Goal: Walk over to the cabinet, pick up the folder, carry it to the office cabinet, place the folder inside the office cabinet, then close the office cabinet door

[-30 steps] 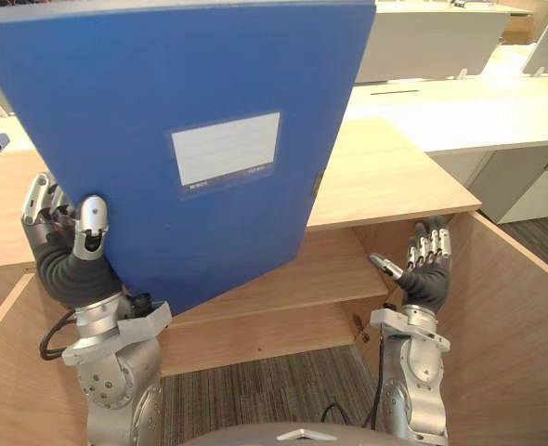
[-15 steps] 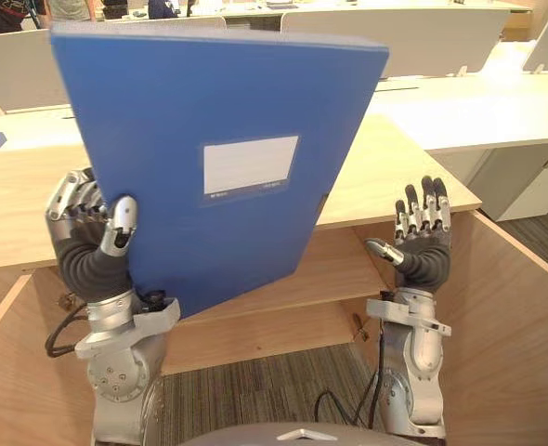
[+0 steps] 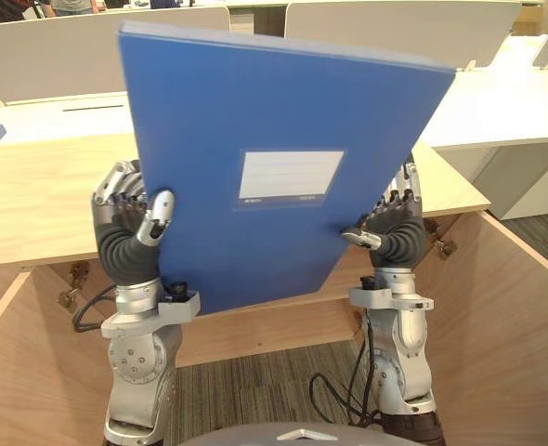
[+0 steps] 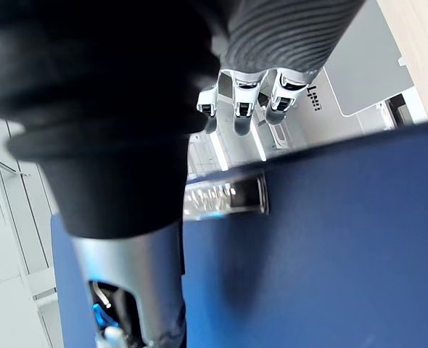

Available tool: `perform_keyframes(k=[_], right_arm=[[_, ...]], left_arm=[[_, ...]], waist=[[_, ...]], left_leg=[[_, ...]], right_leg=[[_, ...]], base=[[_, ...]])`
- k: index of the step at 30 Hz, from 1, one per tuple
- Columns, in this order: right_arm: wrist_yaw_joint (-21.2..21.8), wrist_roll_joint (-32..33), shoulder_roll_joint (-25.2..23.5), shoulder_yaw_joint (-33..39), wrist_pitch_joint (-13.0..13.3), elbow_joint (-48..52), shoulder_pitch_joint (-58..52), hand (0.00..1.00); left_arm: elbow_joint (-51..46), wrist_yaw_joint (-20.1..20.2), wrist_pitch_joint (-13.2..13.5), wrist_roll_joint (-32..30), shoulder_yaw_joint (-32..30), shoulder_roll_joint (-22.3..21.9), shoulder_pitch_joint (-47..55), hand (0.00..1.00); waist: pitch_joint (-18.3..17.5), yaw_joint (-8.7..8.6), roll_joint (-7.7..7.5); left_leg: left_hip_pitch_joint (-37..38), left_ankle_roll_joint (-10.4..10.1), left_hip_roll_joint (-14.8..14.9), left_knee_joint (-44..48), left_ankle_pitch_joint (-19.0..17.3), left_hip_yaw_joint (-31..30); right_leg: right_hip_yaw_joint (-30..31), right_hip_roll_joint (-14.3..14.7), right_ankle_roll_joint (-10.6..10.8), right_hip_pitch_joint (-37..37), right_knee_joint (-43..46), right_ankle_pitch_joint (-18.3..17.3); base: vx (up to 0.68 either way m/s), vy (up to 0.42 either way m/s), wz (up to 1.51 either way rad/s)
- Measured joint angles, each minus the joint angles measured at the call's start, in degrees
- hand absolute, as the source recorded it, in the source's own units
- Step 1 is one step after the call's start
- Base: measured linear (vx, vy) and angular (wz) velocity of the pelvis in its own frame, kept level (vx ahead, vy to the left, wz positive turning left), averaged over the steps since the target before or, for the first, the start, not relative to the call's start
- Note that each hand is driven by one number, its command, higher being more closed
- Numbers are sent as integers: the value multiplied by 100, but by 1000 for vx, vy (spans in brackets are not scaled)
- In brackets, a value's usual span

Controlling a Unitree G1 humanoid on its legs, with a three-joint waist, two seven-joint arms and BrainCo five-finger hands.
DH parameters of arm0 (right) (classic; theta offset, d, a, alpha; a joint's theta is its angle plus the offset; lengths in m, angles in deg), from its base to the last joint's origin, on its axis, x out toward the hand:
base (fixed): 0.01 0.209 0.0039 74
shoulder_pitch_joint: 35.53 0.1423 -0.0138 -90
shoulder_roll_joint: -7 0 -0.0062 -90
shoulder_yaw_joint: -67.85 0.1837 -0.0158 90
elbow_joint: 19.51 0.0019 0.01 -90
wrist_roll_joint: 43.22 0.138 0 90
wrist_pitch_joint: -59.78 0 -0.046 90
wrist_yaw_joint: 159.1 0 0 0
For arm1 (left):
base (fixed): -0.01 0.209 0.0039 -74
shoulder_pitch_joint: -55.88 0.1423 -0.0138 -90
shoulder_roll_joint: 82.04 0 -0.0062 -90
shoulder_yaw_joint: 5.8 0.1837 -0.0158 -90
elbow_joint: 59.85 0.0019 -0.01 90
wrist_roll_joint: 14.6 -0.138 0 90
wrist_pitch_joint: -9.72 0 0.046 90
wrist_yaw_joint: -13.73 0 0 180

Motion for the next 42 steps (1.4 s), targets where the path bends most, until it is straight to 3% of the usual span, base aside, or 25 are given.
perform_keyframes(k=[8, 9, 18, 28, 29, 37, 42], right_arm=[[243, 193, 46, -200, -35, -68, 135, 0], [264, 206, 141, -214, -43, -131, 158, 100], [512, 254, 549, -301, -275, -521, 227, 100], [624, 316, 649, -360, -287, -798, 226, 100], [624, 315, 645, -362, -288, -827, 226, 100], [619, 188, 602, -335, -290, -855, 172, 100], [600, -55, 484, -240, -290, -854, 19, 100]], left_arm=[[45, 79, 0, -13, 103, 22, -207, 100], [52, 89, 0, -40, 104, 44, -219, 100], [249, 172, -1, -112, 102, 136, -288, 100], [397, 195, -2, -224, 65, 255, -344, 100], [418, 196, -2, -225, 63, 252, -340, 0], [425, 242, -2, -212, 55, 205, -48, 0], [426, 478, -2, 38, -32, -8, 382, 0]], waist=[[-8, 9, -13], [-15, 8, -24], [-56, 17, -71], [-116, 19, -122], [-126, 19, -134], [-156, 21, -155], [-182, 25, -153]], left_leg=[[1, 7, -3, -2, 6, -1], [0, 7, -4, -2, 6, 0], [-118, 43, -13, -1, 35, -1], [-159, 61, -15, -8, 95, -19], [-159, 59, -15, -26, 99, -20], [-168, 61, -26, -38, 132, -36], [-186, 64, -30, -38, 140, -82]], right_leg=[[-3, -1, 0, -1, 3, 0], [-4, -2, 0, -3, 0, 0], [-9, -4, 1, -122, -1, 37], [-23, -8, -3, -171, 8, 57], [-23, -8, -3, -172, 8, 57], [-34, -21, 1, -172, 4, 59], [-57, -25, 12, -165, 0, 64]], base=[[0, 0, 0], [0, 0, 0], [0, 0, 0], [-16, -4, 0], [-66, -10, 0], [-16, -2, 0], [0, -2, 2]])
